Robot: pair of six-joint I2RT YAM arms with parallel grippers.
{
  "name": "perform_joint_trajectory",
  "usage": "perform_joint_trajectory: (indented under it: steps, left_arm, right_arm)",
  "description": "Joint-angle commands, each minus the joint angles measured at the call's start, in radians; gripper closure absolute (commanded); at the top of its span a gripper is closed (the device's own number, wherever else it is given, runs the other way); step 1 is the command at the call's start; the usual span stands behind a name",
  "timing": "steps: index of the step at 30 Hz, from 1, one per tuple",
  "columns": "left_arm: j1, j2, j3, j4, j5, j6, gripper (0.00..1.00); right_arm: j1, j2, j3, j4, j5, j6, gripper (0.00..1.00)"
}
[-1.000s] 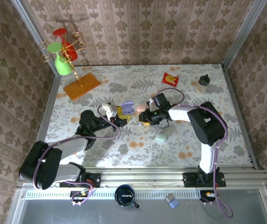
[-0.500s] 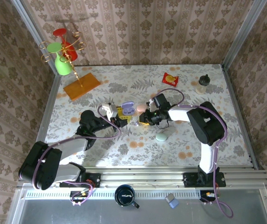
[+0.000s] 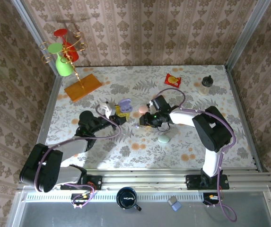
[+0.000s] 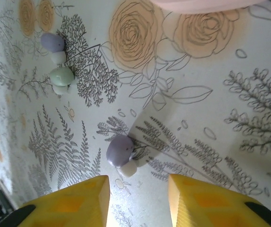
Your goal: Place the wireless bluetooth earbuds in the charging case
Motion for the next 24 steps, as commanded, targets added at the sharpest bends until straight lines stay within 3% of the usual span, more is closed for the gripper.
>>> perform_joint_trajectory:
  steps: [1,4,14,24]
  left_arm:
    - [0.072,-0.003,-0.029,0.087,-0.065,-0.066,0.75]
    - [0.143,0.000,-0.041,0.123,-0.130,-0.116,0.75]
    - [0.330,-0.029,-0.062,0.129,-0.185,-0.199,0.75]
    - [0.342,-0.032,-0.065,0.128,-0.154,-0.200,0.75]
  right_arm:
    - [0.049,-0.024,0.063,-0.123,0.203,-0.049,0.56]
    - [0.093,-0.003,0.122,-0.198,0.311,-0.069,0.52]
    - [0.261,0.139,0.371,-0.456,0.740,-0.151,0.47]
    - [0.335,0.336,0.607,-0.654,0.931,-0.186,0.46]
